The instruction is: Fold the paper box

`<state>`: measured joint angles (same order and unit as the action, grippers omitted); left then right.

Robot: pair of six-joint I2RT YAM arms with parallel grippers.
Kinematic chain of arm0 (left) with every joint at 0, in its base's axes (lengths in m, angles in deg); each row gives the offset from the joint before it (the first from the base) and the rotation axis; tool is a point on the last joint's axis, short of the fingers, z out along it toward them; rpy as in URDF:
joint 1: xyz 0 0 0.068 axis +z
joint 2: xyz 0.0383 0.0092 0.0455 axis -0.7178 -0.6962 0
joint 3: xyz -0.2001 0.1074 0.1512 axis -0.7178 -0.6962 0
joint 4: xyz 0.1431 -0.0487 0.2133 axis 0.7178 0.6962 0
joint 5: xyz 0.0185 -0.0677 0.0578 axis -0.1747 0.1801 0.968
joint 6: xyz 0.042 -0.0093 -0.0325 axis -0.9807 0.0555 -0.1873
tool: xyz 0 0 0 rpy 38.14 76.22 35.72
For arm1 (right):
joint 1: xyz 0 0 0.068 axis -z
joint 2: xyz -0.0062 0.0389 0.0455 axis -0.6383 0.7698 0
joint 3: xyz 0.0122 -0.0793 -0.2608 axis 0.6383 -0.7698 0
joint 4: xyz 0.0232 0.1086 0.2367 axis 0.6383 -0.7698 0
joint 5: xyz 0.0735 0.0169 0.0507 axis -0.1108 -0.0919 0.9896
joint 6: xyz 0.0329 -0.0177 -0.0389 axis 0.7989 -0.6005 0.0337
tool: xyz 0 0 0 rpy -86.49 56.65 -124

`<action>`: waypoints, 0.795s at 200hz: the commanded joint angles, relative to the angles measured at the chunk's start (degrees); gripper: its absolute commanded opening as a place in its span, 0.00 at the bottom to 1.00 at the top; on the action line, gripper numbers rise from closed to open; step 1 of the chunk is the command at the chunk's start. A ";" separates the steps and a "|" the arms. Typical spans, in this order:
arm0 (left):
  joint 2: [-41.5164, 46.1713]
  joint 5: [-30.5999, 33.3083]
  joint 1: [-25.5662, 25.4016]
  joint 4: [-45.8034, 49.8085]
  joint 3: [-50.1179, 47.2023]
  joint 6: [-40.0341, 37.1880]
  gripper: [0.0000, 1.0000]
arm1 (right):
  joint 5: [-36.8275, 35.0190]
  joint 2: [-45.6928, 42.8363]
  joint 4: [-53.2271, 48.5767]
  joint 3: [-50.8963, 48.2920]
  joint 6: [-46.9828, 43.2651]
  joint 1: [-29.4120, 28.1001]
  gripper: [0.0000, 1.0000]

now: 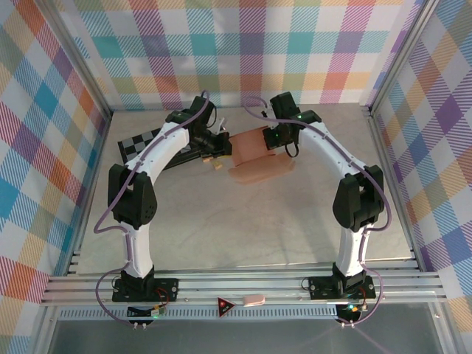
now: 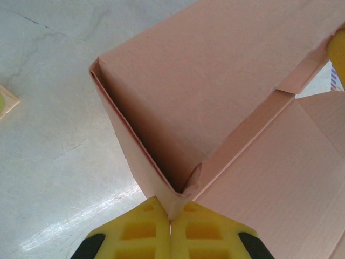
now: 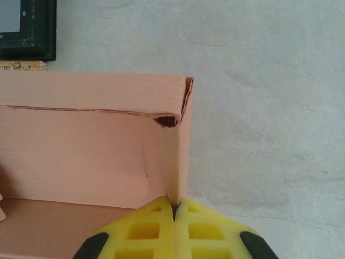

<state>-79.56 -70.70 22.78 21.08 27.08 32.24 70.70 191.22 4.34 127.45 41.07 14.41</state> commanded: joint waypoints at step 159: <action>2.09 -2.58 -2.48 -0.80 1.91 -1.89 0.00 | -2.60 4.24 -3.24 7.31 0.34 2.15 0.00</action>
<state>-79.56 -71.21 21.51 19.70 27.08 32.02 73.37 194.65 1.52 132.93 40.35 17.49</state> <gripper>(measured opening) 0.047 0.048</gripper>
